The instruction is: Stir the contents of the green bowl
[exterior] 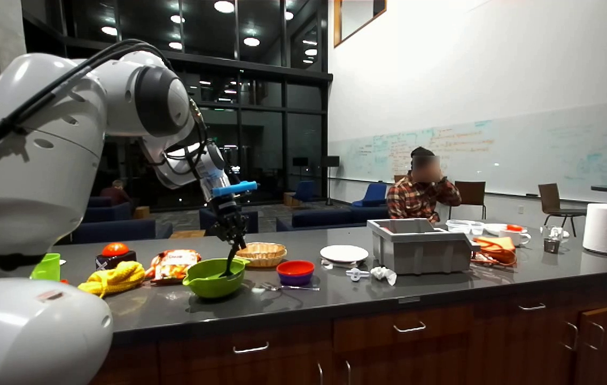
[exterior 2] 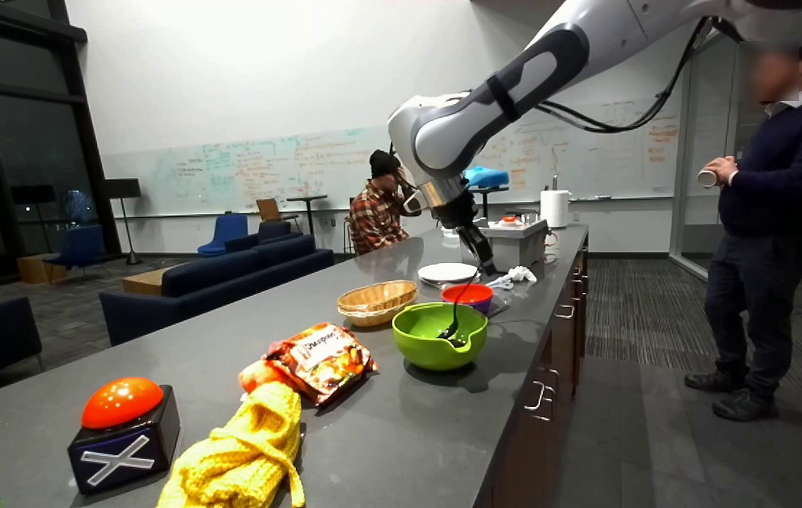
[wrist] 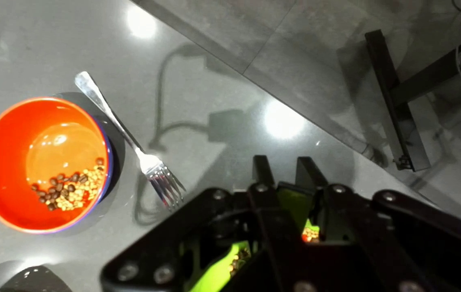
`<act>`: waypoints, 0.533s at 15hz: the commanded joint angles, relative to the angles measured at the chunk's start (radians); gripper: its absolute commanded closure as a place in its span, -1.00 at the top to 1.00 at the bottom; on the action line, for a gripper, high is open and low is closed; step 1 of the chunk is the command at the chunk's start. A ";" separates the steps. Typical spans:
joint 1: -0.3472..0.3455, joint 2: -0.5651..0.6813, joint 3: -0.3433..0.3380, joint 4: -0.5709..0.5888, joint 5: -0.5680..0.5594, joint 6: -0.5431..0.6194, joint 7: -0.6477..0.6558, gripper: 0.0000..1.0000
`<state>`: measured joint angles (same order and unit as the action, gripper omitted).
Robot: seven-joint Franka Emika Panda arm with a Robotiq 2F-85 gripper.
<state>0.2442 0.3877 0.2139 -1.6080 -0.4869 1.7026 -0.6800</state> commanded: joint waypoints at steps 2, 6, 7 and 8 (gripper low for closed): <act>-0.008 -0.040 -0.001 -0.036 0.017 -0.032 -0.004 -0.89; -0.003 -0.044 0.007 -0.053 0.021 -0.042 -0.009 -0.89; 0.000 -0.043 0.010 -0.056 0.022 -0.041 -0.011 -0.89; 0.002 -0.040 0.014 -0.058 0.023 -0.038 -0.014 -0.89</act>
<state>0.2438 0.3837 0.2187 -1.6286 -0.4785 1.6733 -0.6811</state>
